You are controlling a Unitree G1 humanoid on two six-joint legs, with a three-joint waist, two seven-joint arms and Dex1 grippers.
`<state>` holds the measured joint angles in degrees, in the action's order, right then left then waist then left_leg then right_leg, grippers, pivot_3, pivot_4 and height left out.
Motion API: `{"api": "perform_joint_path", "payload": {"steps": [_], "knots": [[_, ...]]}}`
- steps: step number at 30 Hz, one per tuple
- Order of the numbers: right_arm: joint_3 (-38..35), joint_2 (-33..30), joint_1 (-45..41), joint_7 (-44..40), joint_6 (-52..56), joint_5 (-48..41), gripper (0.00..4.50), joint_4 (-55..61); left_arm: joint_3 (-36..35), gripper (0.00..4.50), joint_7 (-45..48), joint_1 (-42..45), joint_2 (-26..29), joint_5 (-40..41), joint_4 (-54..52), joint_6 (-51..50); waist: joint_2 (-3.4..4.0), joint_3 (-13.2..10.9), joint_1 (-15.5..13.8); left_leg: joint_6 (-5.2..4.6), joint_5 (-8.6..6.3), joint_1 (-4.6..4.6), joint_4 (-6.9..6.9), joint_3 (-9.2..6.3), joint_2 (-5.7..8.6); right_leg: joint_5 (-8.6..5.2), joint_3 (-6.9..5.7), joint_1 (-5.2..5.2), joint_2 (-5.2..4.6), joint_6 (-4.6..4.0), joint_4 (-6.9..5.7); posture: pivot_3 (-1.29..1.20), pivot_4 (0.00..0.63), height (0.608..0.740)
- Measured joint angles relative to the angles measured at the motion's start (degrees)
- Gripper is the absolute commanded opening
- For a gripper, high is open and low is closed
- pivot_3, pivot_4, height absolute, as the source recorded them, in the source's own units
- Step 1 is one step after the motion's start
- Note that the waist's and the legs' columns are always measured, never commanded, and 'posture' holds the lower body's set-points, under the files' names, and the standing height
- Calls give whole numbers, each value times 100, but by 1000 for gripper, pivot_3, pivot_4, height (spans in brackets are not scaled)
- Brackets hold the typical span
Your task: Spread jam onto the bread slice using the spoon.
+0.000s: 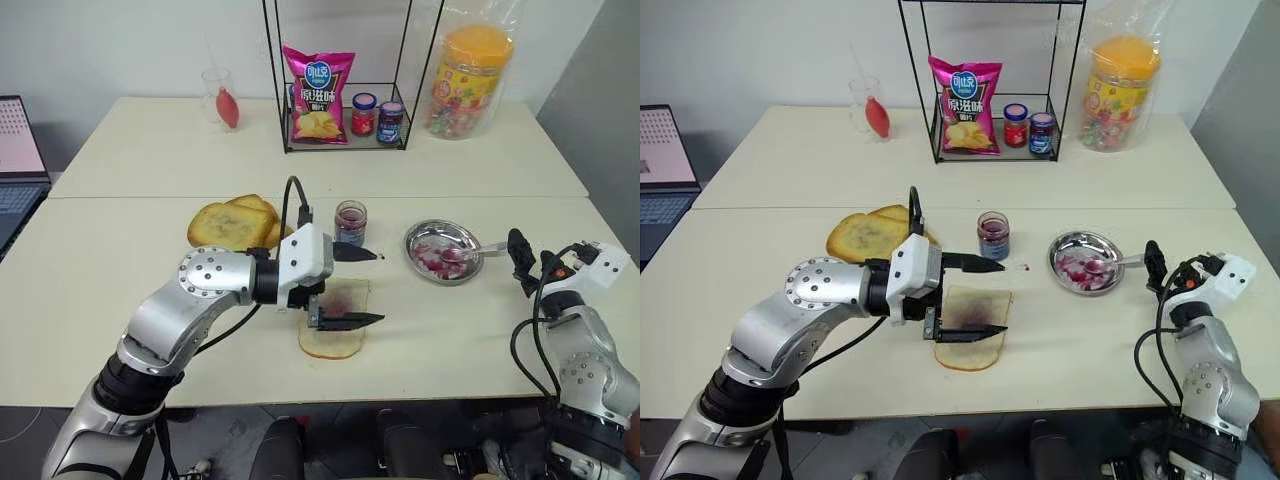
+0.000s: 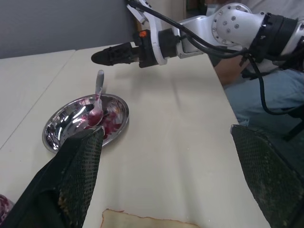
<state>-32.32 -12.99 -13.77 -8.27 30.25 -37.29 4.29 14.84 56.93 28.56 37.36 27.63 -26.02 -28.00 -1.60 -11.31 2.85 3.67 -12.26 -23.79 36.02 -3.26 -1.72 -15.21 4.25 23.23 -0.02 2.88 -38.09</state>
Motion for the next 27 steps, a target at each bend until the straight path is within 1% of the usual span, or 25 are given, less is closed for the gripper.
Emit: {"api": "perform_joint_path", "payload": {"steps": [4, 7, 11, 15, 18, 20, 22, 24, 25, 26, 27], "knots": [[-16, 6, -375, -53, 50, -253, 4500, -623, 75, 4455, -2, -142, -54, -101, -54, 7, 8, 2, 8, -1, 1, 1, 0, 0, 0, 0, 0, 0, 0, 0, -4, 0, 150, 740], [-16, 3, -496, -140, 123, -433, 4500, -888, 76, 4455, -1, -229, -60, -175, -55, 65, 9, 2, 8, -1, 1, 0, 0, -1, 0, 1, -1, 0, 0, -2, -4, 0, 150, 740], [-29, -31, -701, -225, 100, -481, 4500, -1353, 75, 4455, 11, -292, -58, -264, -54, 151, 9, 2, 10, -1, 1, 0, 2, 0, 1, 2, 1, 0, -1, -2, -4, 0, 150, 740], [-65, -75, -847, -304, 96, -579, 4500, -1580, 75, 4455, 45, -309, -56, -303, -47, 217, 10, 3, 12, -2, 1, 1, 2, -1, 1, 2, 0, 0, 0, -2, -6, 0, 150, 740], [-131, -79, -890, -311, 90, -688, 4021, -1663, 75, 4500, 74, -308, -56, -329, -36, 221, 10, 3, 14, -2, 1, 0, 2, 0, 1, 3, 1, 0, 0, -3, -6, 0, 150, 740], [-198, -77, -925, -306, 114, -814, 3546, -1724, 75, 4500, 80, -307, -57, -354, -28, 223, 10, 3, 15, -2, 1, 0, 2, 0, 1, 3, 1, 0, 0, -3, -6, 0, 150, 740], [-243, -80, -971, -307, 146, -916, 2965, -1768, 75, 4500, 80, -302, -62, -376, -17, 223, 10, 3, 17, -2, 1, 1, 2, 0, 1, 5, 1, 0, 0, -6, -8, 0, 150, 740], [-253, -95, -991, -320, 152, -979, 2576, -1834, 75, 4500, 68, -299, -73, -390, -14, 223, 11, 3, 20, -2, 1, 1, 3, 0, 1, 5, 0, 0, 0, -6, -8, 0, 150, 740], [-257, -101, -991, -339, 153, -1018, 2262, -1866, 75, 4500, 61, -298, -79, -393, -14, 223, 11, 3, 22, -2, 2, 1, 3, 0, 1, 5, 0, 0, 0, -6, -8, 0, 150, 740], [-261, -108, -991, -354, 159, -1073, 2116, -1892, 75, 4500, 53, -297, -87, -397, -14, 223, 11, 3, 23, -2, 1, 1, 3, 0, 1, 6, 1, 0, 0, -7, -8, 0, 150, 740], [-262, -110, -991, -365, 171, -1115, 1861, -1906, 75, 4500, 45, -296, -94, -399, -14, 222, 11, 3, 23, -2, 2, 1, 3, 0, 1, 7, 1, 0, 0, -9, -8, 0, 150, 740]]}}
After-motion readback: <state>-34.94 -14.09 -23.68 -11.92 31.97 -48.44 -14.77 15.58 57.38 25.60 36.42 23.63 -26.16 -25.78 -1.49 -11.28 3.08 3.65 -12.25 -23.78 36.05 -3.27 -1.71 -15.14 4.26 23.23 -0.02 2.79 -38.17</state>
